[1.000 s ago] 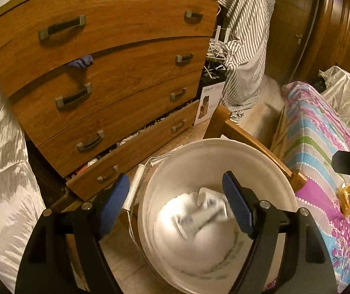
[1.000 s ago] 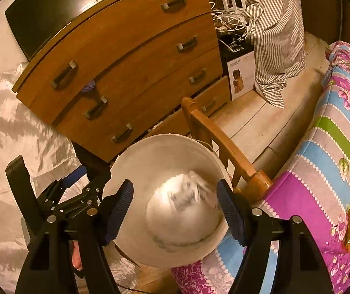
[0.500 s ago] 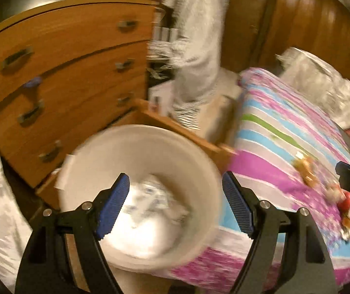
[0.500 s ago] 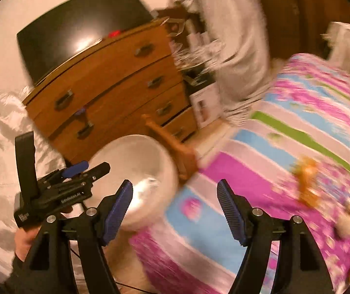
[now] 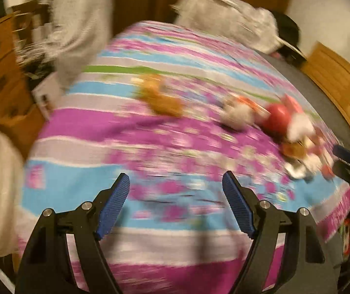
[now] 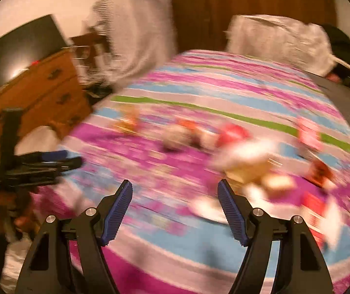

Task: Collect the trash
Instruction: 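Move both tools back over the bed, then grasp the beige yarn ball with the left tool while the right tool grasps the red box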

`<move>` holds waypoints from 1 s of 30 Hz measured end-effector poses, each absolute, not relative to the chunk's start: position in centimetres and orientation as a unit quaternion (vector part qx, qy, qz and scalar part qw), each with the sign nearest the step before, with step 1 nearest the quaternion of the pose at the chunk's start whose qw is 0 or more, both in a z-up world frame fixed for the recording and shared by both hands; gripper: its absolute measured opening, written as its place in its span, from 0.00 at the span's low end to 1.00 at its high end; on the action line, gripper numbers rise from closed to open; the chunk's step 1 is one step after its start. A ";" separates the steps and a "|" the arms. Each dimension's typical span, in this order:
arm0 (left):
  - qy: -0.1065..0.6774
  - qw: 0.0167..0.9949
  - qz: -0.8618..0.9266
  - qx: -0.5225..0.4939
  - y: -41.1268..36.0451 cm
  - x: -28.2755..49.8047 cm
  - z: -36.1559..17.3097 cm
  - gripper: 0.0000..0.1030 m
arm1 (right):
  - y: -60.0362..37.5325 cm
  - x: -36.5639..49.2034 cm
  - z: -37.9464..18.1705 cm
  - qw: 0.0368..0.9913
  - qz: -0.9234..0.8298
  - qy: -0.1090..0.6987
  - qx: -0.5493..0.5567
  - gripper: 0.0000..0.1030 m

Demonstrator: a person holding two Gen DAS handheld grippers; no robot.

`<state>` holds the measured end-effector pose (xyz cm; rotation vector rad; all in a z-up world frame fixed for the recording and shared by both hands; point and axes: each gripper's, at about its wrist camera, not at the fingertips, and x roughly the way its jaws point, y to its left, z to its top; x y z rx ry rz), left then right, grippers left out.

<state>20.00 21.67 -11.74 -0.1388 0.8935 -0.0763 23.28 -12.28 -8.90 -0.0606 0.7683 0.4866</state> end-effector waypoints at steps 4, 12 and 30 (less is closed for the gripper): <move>0.445 0.892 -0.077 -0.041 16.3 21.6 -13.1 0.73 | -18.7 24.6 -12.4 0.901 0.197 0.385 -0.020 0.71; 0.468 0.877 -0.101 -0.025 11.0 24.2 -15.2 0.73 | -18.0 27.4 -15.2 0.891 0.228 0.392 -0.032 0.71; 0.435 0.898 -0.062 0.003 12.8 33.1 -14.6 0.73 | -19.1 21.9 -15.3 0.872 0.284 0.398 0.003 0.48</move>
